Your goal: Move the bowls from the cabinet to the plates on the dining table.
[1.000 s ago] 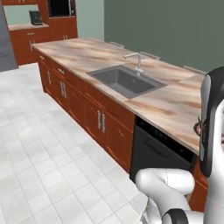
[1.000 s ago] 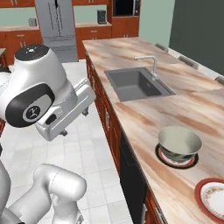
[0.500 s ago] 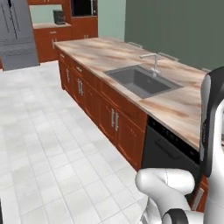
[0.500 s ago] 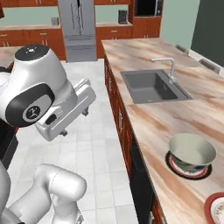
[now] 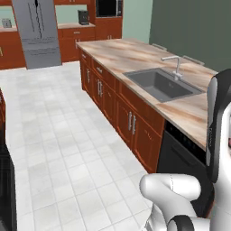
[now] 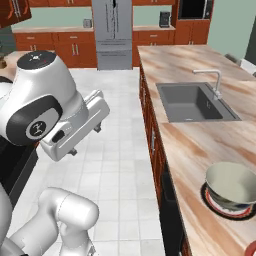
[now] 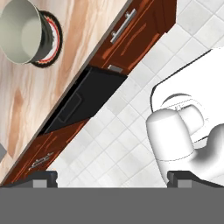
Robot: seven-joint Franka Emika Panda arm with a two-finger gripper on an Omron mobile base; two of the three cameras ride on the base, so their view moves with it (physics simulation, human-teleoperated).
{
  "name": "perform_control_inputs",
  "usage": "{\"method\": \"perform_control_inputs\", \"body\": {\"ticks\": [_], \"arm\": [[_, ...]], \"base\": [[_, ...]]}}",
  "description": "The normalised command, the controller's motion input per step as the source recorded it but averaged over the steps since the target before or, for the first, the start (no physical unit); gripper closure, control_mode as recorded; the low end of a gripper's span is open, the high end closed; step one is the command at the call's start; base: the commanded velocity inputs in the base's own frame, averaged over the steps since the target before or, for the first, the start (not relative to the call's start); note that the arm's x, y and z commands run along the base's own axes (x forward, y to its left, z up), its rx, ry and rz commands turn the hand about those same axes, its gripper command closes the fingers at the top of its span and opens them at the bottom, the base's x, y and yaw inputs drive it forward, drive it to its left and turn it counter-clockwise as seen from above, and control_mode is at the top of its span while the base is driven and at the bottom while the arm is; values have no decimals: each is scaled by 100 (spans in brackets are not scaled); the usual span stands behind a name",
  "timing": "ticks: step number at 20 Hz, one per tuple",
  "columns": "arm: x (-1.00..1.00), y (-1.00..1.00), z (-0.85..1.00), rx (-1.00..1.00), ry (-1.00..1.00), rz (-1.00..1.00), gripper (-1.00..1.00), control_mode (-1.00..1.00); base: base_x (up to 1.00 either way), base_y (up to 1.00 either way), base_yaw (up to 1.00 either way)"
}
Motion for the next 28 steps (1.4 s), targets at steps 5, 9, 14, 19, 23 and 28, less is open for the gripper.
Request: {"method": "perform_control_inputs", "body": {"ticks": [5,9,14,19,23,28], "arm": [[0,0,0,0,0,0,-100,100],[0,0,0,0,0,0,-100,100],[0,0,0,0,0,0,-100,100],[0,0,0,0,0,0,-100,100],[0,0,0,0,0,0,-100,100],[0,0,0,0,0,0,-100,100]], "base": [[-1,-4,25],[-1,-4,25],[-1,-4,25],[-1,-4,25],[-1,-4,25],[-1,-4,25]]}}
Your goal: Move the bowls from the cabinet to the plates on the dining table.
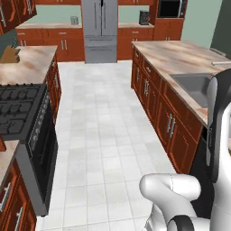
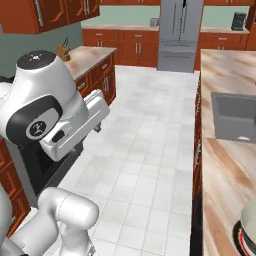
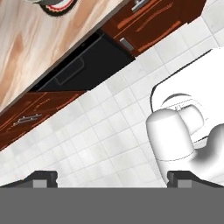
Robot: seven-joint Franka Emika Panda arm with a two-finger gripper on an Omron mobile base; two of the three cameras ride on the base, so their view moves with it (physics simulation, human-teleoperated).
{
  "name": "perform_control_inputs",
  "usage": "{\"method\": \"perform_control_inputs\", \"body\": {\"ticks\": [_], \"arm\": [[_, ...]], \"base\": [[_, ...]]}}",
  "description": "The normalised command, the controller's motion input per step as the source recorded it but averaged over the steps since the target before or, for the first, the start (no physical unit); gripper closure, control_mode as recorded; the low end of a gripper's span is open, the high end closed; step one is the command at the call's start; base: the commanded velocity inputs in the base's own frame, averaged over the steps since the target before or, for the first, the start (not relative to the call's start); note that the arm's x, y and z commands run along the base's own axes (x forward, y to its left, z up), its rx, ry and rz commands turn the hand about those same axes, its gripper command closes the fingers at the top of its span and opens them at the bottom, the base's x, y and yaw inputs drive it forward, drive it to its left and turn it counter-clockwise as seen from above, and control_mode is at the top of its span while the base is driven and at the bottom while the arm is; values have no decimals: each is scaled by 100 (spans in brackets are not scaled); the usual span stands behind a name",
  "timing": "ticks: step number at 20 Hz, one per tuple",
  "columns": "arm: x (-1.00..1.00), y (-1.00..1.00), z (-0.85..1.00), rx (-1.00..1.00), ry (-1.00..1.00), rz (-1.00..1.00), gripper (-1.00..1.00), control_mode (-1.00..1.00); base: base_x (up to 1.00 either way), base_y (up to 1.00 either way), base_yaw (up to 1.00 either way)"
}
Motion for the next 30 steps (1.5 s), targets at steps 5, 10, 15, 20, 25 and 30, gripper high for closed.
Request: {"method": "perform_control_inputs", "body": {"ticks": [5,10,15,20,25,30], "arm": [[0,0,0,0,0,0,-100,100],[0,0,0,0,0,0,-100,100],[0,0,0,0,0,0,-100,100],[0,0,0,0,0,0,-100,100],[0,0,0,0,0,0,-100,100],[0,0,0,0,0,0,-100,100]], "base": [[-1,-5,25],[-1,-5,24],[0,-5,25],[-1,-5,24],[-1,-5,24],[0,-5,24]]}}
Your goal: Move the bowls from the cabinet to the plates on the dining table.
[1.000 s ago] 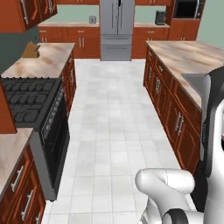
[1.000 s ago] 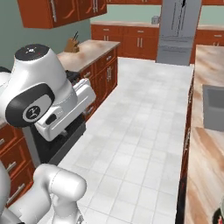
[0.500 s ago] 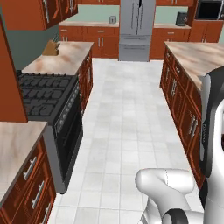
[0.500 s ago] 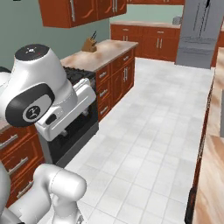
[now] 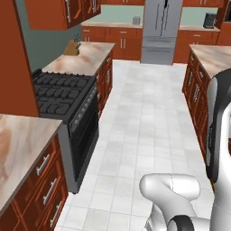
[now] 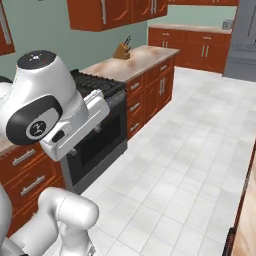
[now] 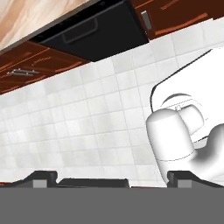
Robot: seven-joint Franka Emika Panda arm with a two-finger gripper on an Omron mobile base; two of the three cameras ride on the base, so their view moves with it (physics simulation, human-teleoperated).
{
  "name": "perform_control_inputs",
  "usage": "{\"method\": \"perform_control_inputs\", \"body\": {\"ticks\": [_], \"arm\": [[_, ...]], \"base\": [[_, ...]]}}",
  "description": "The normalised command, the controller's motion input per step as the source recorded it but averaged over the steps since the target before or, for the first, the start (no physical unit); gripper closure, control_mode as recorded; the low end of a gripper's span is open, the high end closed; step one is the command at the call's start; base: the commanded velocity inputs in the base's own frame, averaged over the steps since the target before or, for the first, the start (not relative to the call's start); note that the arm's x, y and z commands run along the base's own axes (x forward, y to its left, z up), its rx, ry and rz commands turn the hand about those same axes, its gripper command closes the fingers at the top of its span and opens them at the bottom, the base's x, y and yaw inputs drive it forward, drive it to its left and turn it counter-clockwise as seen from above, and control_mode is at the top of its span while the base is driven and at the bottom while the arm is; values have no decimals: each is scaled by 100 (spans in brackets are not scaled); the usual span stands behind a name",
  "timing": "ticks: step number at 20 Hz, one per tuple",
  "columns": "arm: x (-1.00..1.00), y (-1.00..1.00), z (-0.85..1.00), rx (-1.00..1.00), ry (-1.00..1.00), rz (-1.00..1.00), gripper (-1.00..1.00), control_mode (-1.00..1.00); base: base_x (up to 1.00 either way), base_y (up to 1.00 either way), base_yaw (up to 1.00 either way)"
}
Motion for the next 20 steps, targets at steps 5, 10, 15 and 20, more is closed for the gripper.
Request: {"method": "perform_control_inputs", "body": {"ticks": [5,10,15,20], "arm": [[0,0,0,0,0,0,-100,100],[0,0,0,0,0,0,-100,100],[0,0,0,0,0,0,-100,100],[0,0,0,0,0,0,-100,100]], "base": [[0,-5,24],[0,-5,25],[0,-5,25],[0,-5,24]]}}
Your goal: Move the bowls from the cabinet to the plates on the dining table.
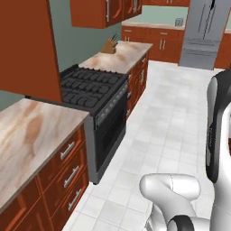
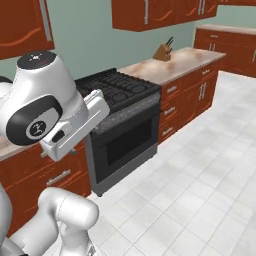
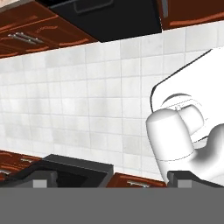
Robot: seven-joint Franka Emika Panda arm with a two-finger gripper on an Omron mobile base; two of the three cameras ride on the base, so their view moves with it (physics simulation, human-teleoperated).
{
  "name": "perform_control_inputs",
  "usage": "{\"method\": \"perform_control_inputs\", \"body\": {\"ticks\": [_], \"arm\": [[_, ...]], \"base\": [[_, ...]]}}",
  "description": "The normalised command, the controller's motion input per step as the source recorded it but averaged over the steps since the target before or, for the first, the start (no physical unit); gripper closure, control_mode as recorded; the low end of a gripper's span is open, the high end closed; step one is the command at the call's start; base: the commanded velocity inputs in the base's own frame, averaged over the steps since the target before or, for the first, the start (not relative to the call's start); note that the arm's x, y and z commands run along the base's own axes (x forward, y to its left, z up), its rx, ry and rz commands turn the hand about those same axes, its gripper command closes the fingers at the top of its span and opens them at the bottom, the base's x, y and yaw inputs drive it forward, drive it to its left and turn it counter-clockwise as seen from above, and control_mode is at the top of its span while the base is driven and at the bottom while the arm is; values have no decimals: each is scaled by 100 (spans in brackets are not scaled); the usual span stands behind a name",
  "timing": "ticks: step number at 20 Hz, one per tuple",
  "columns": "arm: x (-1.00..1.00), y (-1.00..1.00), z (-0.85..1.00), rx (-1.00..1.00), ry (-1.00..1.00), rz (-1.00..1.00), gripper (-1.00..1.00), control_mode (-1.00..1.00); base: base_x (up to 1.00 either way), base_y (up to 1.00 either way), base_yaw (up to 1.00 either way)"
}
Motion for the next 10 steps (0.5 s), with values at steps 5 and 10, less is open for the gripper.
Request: {"method": "perform_control_inputs", "body": {"ticks": [5,10], "arm": [[0,0,0,0,0,0,-100,100],[0,0,0,0,0,0,-100,100]], "base": [[0,-5,24],[0,-5,24]]}}
